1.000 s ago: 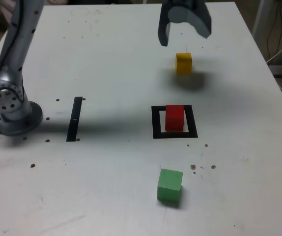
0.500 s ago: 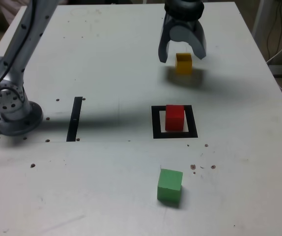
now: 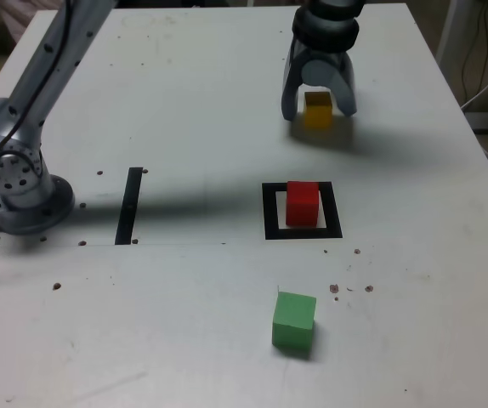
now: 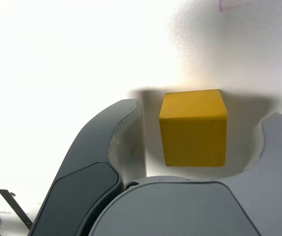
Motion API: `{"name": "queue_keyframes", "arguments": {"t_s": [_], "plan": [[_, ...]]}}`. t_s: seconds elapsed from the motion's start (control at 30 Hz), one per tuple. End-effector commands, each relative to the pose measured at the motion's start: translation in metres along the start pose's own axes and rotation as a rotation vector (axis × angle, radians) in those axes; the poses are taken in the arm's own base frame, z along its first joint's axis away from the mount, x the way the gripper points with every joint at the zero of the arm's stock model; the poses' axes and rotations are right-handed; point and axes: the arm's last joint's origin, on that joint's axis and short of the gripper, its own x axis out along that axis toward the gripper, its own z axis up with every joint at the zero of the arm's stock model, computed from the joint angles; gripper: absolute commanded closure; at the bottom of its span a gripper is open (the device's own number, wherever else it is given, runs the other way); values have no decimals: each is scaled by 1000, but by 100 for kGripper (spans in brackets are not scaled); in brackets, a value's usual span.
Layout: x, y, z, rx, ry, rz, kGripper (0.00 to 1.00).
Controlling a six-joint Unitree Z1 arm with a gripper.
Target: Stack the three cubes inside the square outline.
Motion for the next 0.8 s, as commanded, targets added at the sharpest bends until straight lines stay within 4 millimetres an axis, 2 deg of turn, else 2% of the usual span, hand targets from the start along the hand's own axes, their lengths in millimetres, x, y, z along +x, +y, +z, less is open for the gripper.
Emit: {"name": "queue_keyframes", "arguments": {"t_s": [0.0,0.47,0.77], "plan": [[0,2,1,-6,-4,5,39],[2,3,4,-15,-31,20,79],[2,3,4,-16,-38,21,85]]}}
